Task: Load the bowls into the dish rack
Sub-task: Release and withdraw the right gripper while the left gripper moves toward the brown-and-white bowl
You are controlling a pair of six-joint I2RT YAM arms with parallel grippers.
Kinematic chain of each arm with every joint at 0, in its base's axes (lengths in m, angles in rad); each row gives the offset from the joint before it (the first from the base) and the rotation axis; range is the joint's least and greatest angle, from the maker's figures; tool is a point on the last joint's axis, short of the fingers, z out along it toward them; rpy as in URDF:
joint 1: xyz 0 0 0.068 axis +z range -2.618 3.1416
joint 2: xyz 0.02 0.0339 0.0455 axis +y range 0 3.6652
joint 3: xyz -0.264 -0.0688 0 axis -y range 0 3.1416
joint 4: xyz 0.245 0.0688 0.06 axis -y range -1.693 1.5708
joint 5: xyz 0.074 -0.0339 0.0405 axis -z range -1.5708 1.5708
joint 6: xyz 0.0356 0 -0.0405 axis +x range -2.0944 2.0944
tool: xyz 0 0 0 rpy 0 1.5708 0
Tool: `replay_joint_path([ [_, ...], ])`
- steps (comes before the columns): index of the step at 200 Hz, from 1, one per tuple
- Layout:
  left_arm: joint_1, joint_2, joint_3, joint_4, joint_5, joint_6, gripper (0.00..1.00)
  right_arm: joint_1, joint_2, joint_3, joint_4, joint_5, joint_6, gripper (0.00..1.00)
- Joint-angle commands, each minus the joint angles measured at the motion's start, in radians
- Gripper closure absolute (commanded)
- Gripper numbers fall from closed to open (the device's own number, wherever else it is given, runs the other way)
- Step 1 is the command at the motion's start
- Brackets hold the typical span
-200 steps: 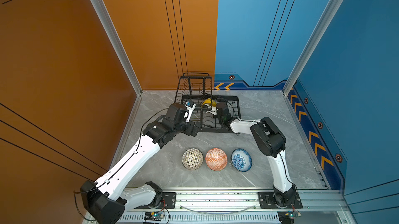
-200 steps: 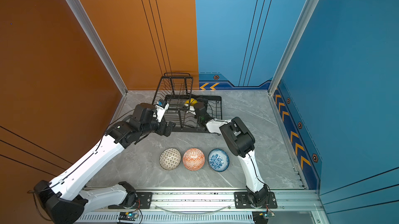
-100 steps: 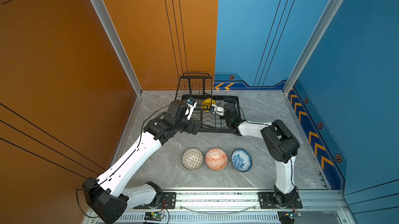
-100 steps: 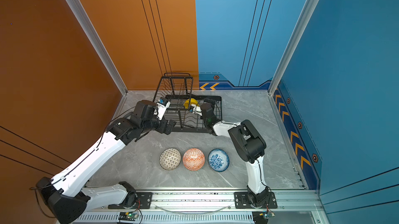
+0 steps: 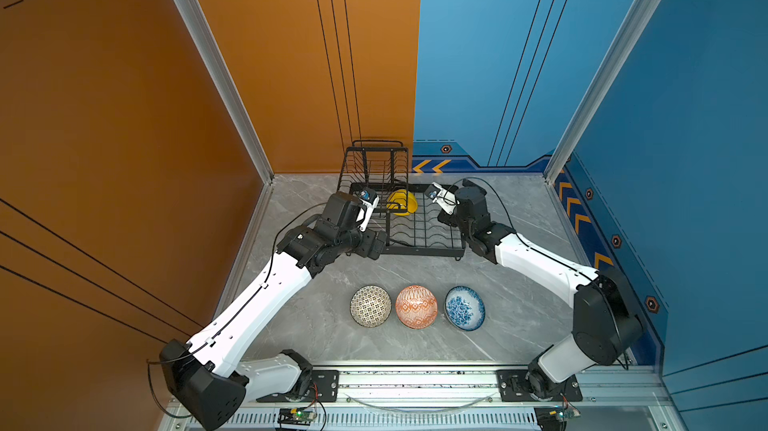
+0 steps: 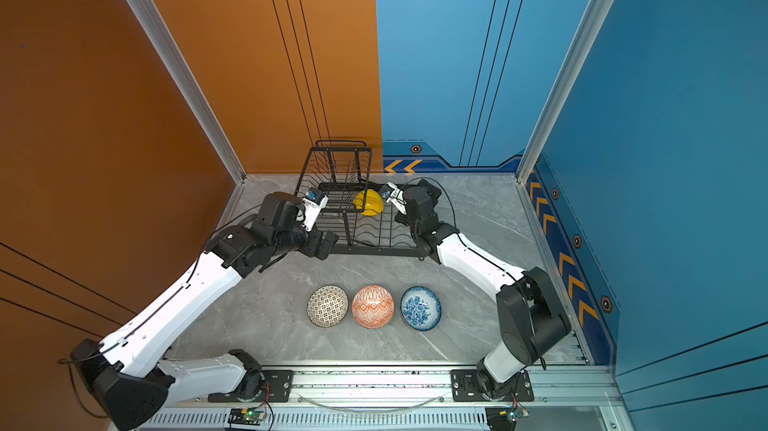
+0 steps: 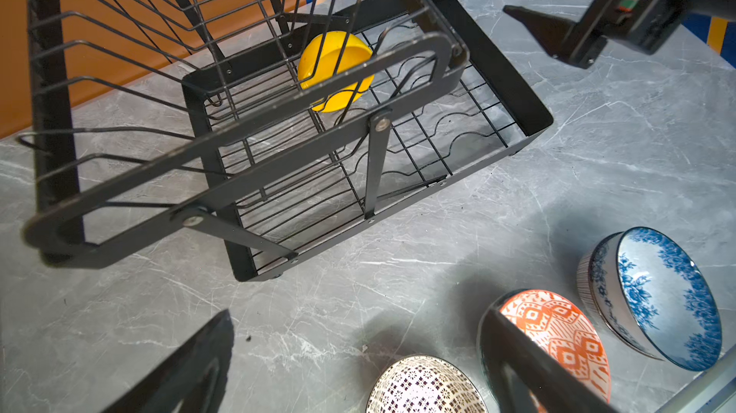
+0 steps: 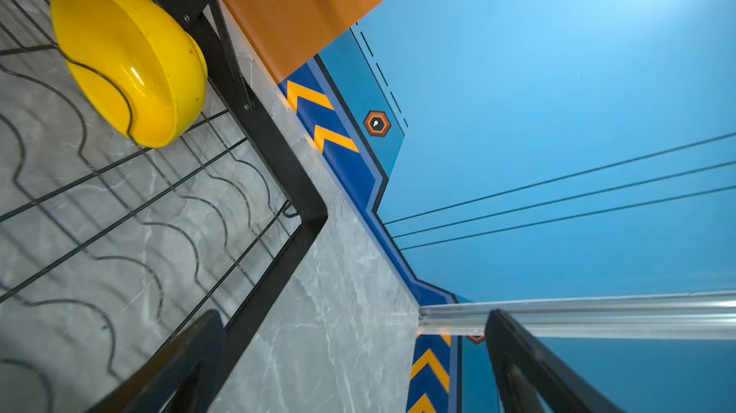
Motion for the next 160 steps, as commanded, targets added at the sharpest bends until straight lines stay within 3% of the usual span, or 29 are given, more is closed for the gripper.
replay_joint_path([
  [1, -0.002, -0.003, 0.006, -0.016, -0.013, 0.000, 0.02, -0.009, -0.086, 0.041, -0.273, -0.082, 0.201, 0.00],
  [44, -0.003, -0.014, -0.029, -0.013, -0.001, -0.037, 0.02, -0.063, -0.122, 0.217, -0.651, -0.248, 0.507, 0.00],
  [102, -0.008, -0.076, -0.121, -0.013, -0.016, -0.109, 0.02, -0.088, -0.161, 0.259, -0.762, -0.303, 0.632, 0.00],
  [160, -0.010, -0.177, -0.328, -0.009, -0.064, -0.257, 0.02, -0.111, -0.180, 0.280, -0.801, -0.382, 0.654, 0.00],
])
